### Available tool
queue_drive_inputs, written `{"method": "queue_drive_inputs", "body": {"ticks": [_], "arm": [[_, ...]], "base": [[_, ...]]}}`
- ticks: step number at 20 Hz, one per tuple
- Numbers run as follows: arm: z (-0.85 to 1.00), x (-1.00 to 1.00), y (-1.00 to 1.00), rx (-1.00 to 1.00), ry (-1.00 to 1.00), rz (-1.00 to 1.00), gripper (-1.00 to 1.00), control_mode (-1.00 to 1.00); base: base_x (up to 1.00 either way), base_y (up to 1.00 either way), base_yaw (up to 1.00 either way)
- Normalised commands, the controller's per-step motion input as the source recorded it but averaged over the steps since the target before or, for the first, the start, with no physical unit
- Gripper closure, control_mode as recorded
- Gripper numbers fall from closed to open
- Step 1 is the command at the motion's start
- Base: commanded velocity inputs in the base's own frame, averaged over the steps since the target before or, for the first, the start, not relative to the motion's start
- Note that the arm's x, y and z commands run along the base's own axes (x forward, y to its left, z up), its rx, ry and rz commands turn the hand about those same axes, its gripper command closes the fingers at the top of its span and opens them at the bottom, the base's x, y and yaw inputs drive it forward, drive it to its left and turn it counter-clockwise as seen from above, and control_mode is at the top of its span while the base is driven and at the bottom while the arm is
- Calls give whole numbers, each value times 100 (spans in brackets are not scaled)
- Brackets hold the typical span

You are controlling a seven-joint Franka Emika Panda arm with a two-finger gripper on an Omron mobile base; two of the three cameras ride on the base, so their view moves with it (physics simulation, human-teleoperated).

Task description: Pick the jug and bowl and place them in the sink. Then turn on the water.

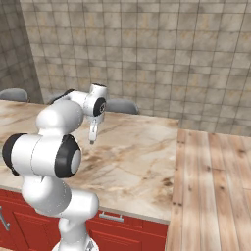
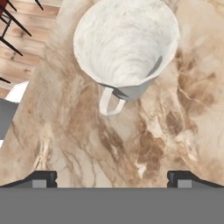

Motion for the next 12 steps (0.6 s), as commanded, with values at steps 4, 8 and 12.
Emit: {"method": "queue_drive_inputs", "body": {"ticks": [4,8,12], "arm": [[0,8,0,0,0,0,-100,-100],[0,4,0,0,0,0,-100,-100],[0,4,0,0,0,0,-100,-100]], "base": [[0,0,0],[0,0,0],[0,0,0]]}}
